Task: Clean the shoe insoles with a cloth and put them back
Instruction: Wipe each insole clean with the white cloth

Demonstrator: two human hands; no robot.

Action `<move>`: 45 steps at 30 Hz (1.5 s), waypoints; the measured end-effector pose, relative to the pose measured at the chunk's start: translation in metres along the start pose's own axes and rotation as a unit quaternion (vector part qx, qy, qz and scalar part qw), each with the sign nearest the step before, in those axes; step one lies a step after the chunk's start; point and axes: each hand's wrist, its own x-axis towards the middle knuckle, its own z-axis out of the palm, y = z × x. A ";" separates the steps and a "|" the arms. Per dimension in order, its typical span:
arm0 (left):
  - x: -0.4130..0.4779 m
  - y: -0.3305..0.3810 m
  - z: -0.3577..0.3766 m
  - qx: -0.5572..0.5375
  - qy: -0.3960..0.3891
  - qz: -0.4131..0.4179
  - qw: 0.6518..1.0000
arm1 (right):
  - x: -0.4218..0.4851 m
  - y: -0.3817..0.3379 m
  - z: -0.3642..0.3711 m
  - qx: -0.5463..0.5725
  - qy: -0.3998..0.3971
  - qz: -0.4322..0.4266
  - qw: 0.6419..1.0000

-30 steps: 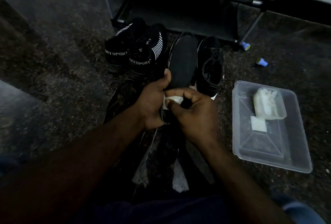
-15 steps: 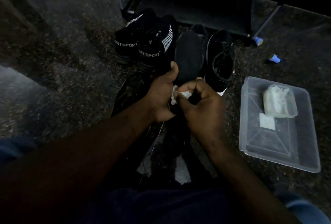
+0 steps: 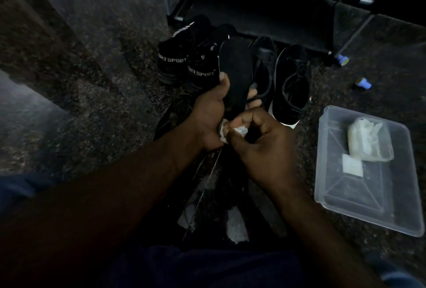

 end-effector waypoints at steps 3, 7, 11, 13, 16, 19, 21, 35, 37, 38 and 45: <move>-0.001 -0.002 0.000 0.014 -0.007 -0.003 1.000 | 0.003 0.005 -0.004 -0.023 0.000 -0.031 0.999; 0.001 -0.001 0.000 0.001 -0.022 0.034 0.999 | 0.008 0.015 -0.014 -0.082 0.005 -0.060 0.995; 0.005 0.000 -0.001 -0.008 -0.052 0.045 0.998 | 0.012 0.020 -0.022 -0.034 0.048 -0.019 0.998; 0.007 -0.001 0.000 -0.032 -0.066 0.041 0.996 | 0.015 0.026 -0.027 0.000 0.073 0.027 0.997; 0.011 -0.002 -0.001 -0.059 -0.082 0.039 0.994 | 0.019 0.033 -0.031 0.001 0.083 0.063 0.995; 0.010 -0.002 -0.002 -0.043 -0.091 0.028 0.994 | 0.018 0.033 -0.031 -0.019 0.088 0.054 0.994; 0.007 -0.003 0.001 -0.050 -0.094 0.032 0.994 | 0.018 0.031 -0.031 -0.035 0.095 0.045 0.994; 0.004 -0.010 0.007 0.019 -0.072 0.072 0.995 | 0.020 0.039 -0.035 -0.173 0.133 -0.061 0.974; 0.004 -0.012 0.005 0.037 -0.080 0.067 0.994 | 0.020 0.040 -0.034 -0.179 0.134 -0.065 0.972; 0.003 -0.014 0.006 0.047 -0.081 0.065 0.993 | 0.020 0.040 -0.034 -0.181 0.140 -0.068 0.971; 0.001 -0.030 0.006 0.116 -0.084 0.058 0.988 | 0.026 0.043 -0.044 -0.182 0.162 -0.068 0.968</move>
